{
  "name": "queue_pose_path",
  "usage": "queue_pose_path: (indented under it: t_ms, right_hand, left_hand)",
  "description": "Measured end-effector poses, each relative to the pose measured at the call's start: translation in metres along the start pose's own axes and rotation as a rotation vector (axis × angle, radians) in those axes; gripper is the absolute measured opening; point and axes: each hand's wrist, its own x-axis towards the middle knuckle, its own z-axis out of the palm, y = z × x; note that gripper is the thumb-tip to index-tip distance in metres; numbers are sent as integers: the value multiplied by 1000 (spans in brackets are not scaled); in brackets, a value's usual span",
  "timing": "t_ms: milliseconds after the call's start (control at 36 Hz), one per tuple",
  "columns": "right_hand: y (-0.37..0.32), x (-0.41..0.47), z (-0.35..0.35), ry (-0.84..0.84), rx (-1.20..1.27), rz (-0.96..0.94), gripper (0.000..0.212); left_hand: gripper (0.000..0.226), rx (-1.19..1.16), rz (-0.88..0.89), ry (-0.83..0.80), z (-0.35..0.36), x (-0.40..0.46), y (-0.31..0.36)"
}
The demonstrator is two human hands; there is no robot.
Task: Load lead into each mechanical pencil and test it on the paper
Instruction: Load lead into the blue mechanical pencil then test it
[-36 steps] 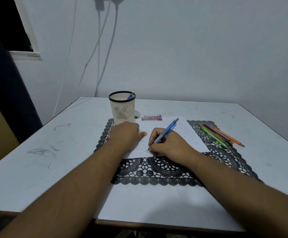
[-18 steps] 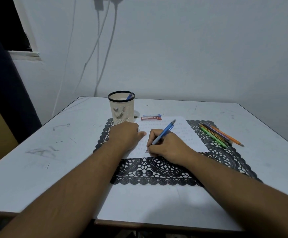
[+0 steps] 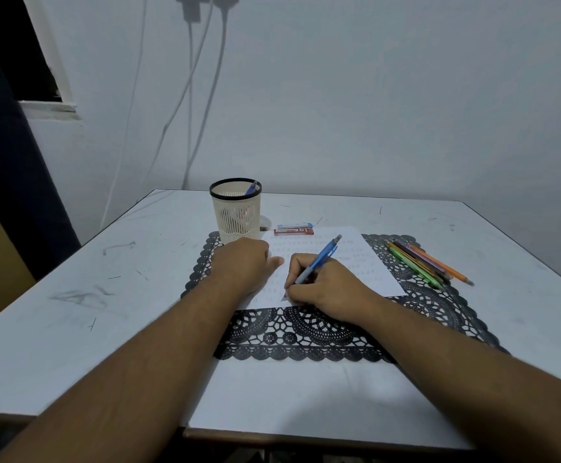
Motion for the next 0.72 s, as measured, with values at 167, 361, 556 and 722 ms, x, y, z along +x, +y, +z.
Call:
queue_pose_path:
  t_ms: [167,361,556,722]
  right_hand:
    - [3,-3,-5,49,36,-5,20]
    - [2,-2,-3,23,-6,8,28]
    - [1,-3,-3,41,-5,17,22]
    - [-1,-5,-4,20,-12,11,22]
  left_hand:
    - [43,-3,-4,-5,2,0,-1]
    - [42,-10,-6,-10,0,0,0]
    - [43,-17,-4,-10,0,-1,-1]
    - [42,-19,-9,-17,-1,-1,-1]
